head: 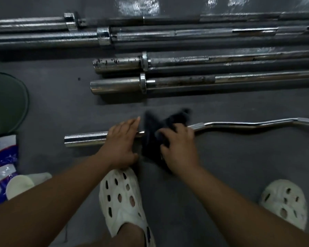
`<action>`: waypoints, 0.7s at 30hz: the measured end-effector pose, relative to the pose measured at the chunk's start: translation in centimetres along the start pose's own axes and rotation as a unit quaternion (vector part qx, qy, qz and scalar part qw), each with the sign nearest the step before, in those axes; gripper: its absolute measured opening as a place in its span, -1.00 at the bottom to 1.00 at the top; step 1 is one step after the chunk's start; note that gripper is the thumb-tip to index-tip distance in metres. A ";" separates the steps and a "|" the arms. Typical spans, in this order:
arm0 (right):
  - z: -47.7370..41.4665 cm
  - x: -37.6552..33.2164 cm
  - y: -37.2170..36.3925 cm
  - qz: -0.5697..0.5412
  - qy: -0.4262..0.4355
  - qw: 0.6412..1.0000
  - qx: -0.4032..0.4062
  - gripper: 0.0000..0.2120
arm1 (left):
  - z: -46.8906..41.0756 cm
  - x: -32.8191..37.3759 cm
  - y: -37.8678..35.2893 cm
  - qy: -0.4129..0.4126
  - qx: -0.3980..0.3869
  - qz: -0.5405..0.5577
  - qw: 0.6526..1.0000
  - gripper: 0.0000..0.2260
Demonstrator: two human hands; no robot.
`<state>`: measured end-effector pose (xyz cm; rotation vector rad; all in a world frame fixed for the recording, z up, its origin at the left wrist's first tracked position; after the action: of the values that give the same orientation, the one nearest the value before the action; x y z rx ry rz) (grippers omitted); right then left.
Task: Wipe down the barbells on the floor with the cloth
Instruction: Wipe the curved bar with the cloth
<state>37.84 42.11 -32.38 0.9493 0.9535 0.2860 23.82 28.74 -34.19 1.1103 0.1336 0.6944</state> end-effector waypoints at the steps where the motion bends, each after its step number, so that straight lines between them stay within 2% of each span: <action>1: -0.9 -0.1 0.9 0.020 0.088 0.995 -0.049 -0.59 | 0.2 0.1 0.1 -0.002 -0.001 0.004 1.000 0.07; 2: -2.0 1.0 1.9 0.033 0.132 0.988 -0.077 -0.56 | 0.2 0.0 0.1 -0.002 -0.002 0.006 1.000 0.07; 3: -3.1 2.8 2.8 0.036 0.108 0.991 -0.067 -0.53 | 0.2 -0.1 0.0 -0.003 -0.002 0.005 1.000 0.06; 5: -3.5 5.4 3.9 0.022 -0.063 0.997 0.038 -0.52 | 0.2 0.1 -0.1 -0.005 0.004 0.008 1.000 0.07; 6: -3.1 4.8 3.4 0.048 -0.110 0.991 0.064 -0.56 | 0.2 0.2 -0.1 -0.005 0.008 0.006 1.000 0.07; 7: -3.2 2.7 2.2 0.095 -0.094 0.989 0.063 -0.61 | 0.1 0.2 -0.1 -0.006 0.010 0.005 1.000 0.07; 8: -3.6 0.0 0.9 0.121 -0.043 0.991 0.023 -0.65 | -0.1 0.1 -0.1 -0.003 0.007 0.015 1.000 0.06; 10: -4.3 -4.7 -1.9 0.111 0.052 0.987 -0.105 -0.68 | -0.2 -0.2 0.0 0.023 -0.001 0.069 0.997 0.05; 11: -4.4 -5.7 -2.8 0.100 0.083 0.982 -0.140 -0.67 | -0.1 -0.5 0.0 0.034 0.000 0.095 0.995 0.06; 14: -4.2 -2.3 -0.9 0.113 0.198 0.960 -0.164 -0.53 | 0.0 -0.8 0.2 0.000 0.004 0.079 0.997 0.06; 16: -3.1 3.0 1.4 0.166 0.259 0.939 -0.155 -0.54 | 0.3 -0.8 -0.1 -0.010 0.009 0.057 0.998 0.06; 18: -2.9 8.3 5.1 0.206 0.214 0.947 -0.120 -0.65 | 0.4 -0.6 -0.4 -0.016 0.006 0.047 0.999 0.09; 21: -4.4 9.0 7.5 0.211 0.029 0.974 -0.080 -0.70 | 0.1 -0.4 -0.2 -0.011 0.003 0.031 0.999 0.12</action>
<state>40.91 54.23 -32.52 0.9933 0.7614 0.7431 23.61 28.39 -34.41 1.1315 0.0831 0.7369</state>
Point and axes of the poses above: each hand's wrist, its own z-axis away from the middle knuckle, its own y-axis out of the back of the hand, x = y × z, the point moved 2 cm from there along -z, towards the middle knuckle, and after that the axes turned 3 degrees about -z, right-handed, at the moved point
